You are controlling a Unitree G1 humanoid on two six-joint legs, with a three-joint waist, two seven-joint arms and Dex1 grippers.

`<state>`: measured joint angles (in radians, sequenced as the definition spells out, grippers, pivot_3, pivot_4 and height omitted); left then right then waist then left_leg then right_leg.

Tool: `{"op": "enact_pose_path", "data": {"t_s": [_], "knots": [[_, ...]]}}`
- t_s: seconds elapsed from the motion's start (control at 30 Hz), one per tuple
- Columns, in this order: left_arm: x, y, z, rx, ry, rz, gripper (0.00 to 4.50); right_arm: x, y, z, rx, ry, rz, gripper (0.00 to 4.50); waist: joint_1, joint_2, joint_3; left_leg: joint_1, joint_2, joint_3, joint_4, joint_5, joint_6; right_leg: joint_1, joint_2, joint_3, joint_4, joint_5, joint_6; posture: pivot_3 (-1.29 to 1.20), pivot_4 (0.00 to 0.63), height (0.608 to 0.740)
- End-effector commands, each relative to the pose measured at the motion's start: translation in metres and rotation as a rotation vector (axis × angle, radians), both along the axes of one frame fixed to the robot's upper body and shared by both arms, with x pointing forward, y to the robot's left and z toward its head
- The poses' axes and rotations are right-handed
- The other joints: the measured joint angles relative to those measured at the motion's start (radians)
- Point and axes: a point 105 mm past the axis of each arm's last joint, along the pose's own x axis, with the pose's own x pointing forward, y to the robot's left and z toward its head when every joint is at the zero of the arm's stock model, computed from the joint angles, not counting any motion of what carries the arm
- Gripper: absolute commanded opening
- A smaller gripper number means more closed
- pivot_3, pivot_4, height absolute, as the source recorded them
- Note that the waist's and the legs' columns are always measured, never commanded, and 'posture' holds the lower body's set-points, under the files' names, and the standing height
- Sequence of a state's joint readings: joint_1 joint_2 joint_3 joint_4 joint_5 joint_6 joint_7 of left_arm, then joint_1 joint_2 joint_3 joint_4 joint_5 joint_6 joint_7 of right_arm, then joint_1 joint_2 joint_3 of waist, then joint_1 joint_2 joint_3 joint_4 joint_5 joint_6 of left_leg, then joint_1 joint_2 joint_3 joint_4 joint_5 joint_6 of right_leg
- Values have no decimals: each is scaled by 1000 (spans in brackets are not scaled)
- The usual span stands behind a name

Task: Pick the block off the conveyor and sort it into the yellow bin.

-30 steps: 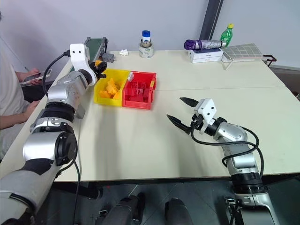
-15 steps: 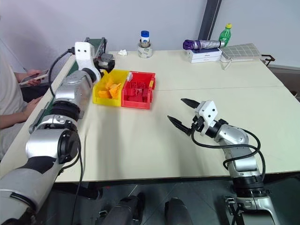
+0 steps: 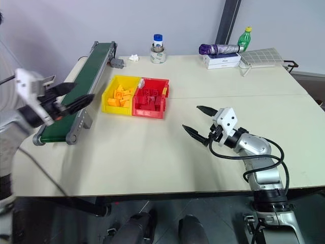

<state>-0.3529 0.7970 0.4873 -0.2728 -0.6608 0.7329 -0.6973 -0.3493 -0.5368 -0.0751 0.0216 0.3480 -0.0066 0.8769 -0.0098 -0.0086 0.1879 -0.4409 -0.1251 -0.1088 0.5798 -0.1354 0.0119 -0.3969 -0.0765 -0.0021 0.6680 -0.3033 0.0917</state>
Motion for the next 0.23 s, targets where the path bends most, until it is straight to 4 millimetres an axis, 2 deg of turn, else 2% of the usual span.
{"op": "enact_pose_path", "data": {"t_s": [0.03, 0.23], "knots": [[-20, 18, -11, 28, 24, 50, 4456, 0, -2, 13, 3, -48, 14, 4500, 0, 1, -1, 0, 0, 0, 0, 0, 0, 0, 0, 0, -1, 0, 0, 0, 150, 740], [-46, 28, -46, 13, 85, 17, 4456, 3, 1, 15, 3, -53, 24, 4500, 2, 1, -1, -1, 0, 0, -1, 0, 0, 0, 0, 0, -3, -2, -3, 0, 150, 740]]}}
